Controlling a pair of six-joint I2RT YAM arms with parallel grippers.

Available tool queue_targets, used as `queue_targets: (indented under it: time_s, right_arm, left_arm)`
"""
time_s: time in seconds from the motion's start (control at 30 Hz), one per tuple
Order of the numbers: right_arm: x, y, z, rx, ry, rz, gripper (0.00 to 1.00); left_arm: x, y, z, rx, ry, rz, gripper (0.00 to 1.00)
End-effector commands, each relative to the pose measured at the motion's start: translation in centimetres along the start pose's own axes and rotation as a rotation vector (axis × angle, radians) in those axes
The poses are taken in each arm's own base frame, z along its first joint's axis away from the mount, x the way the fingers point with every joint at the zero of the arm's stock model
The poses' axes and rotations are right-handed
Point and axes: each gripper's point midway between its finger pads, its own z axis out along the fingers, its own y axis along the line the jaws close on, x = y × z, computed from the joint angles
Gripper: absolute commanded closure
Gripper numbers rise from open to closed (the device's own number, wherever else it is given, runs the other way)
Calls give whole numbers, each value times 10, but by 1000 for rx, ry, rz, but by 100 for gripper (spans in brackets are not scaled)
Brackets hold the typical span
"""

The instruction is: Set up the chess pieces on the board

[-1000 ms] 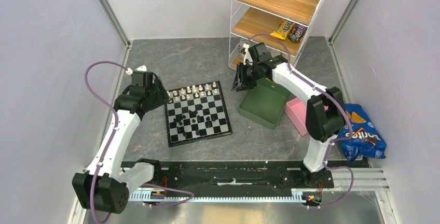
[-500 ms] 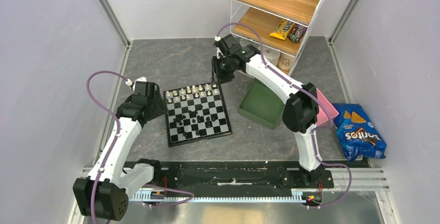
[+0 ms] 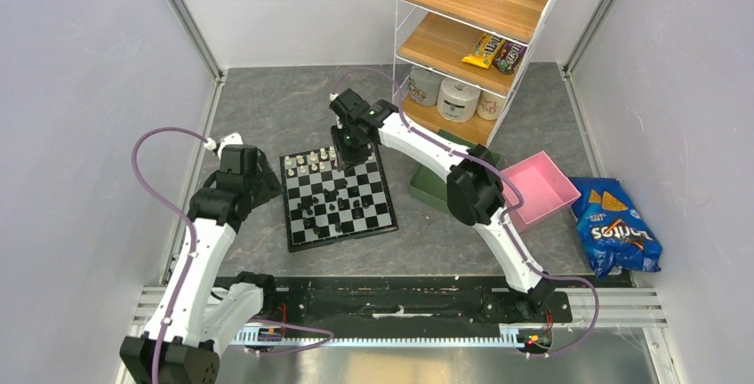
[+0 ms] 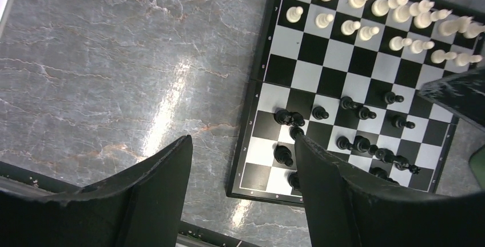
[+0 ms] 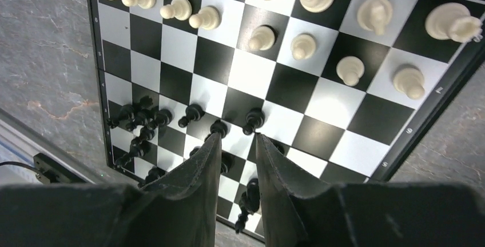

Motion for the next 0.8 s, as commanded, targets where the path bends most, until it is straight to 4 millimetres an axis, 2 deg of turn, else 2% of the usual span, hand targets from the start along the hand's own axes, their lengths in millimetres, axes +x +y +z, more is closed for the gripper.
queue_targets:
  time_s: [0.0, 0.13, 0.27, 0.63, 0.77]
  right_arm:
    - [-31, 18, -10, -5, -113, -39, 64]
    - [-34, 21, -1, 15, -137, -57, 64]
    - [-38, 26, 3, 16, -163, -83, 64]
    - [-59, 44, 20, -14, -246, -131, 64]
    - [-61, 46, 26, -20, -253, -133, 64]
  left_arm:
    - [-12, 4, -13, 8, -77, -23, 26]
    - [-16, 3, -10, 1, -88, -15, 25]
    - [-12, 0, -5, 6, -52, -1, 26]
    - [-11, -1, -4, 10, -47, -2, 26]
    - [-9, -2, -2, 9, -37, 2, 26]
